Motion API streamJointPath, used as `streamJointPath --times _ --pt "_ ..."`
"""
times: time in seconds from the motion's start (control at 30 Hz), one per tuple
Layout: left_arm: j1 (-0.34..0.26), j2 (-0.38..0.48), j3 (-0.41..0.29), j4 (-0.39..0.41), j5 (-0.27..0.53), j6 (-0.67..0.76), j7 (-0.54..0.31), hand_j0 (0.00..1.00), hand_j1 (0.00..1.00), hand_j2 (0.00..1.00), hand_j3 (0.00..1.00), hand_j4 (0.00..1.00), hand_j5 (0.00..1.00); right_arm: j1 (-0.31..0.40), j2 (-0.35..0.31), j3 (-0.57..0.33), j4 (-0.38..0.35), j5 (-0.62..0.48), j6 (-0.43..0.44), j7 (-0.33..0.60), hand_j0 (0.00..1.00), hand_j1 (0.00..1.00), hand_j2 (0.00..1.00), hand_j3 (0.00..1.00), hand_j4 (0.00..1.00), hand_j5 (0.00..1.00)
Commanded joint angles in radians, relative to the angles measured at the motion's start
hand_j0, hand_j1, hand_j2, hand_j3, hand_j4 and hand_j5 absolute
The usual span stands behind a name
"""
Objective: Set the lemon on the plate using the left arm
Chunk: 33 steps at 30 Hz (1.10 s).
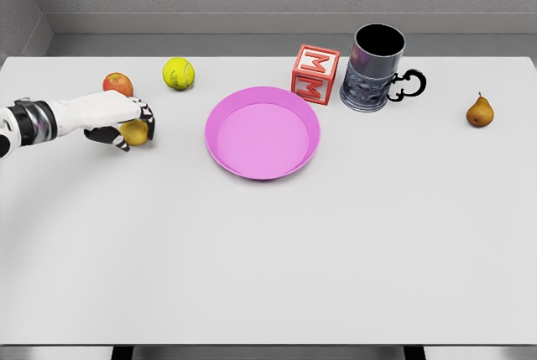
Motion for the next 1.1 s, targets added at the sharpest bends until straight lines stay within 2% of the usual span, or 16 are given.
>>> streamJointPath --times 0.0,0.13,0.4,1.07 --pt "0.0 0.0 0.001 0.0 0.009 0.003 0.001 0.4 0.4 0.4 0.4 0.4 0.4 0.0 0.0 0.0 0.0 0.001 0.0 0.0 1.0 1.0 1.0 1.0 1.0 1.0" --pt "-0.028 0.002 0.0 0.001 0.011 0.003 0.001 0.4 0.4 0.4 0.4 0.4 0.4 0.0 0.0 0.0 0.0 0.0 0.0 0.0 1.0 1.0 1.0 1.0 1.0 1.0" --pt "-0.045 -0.003 -0.002 0.001 0.012 0.003 0.001 0.4 0.4 0.4 0.4 0.4 0.4 0.0 0.0 0.0 0.0 0.001 0.0 0.0 1.0 1.0 1.0 1.0 1.0 1.0" --pt "-0.058 -0.078 -0.016 -0.006 0.023 0.003 0.001 0.41 0.41 0.41 0.41 0.41 0.41 0.0 0.0 0.0 0.0 0.0 0.0 0.0 1.0 1.0 1.0 1.0 1.0 1.0"
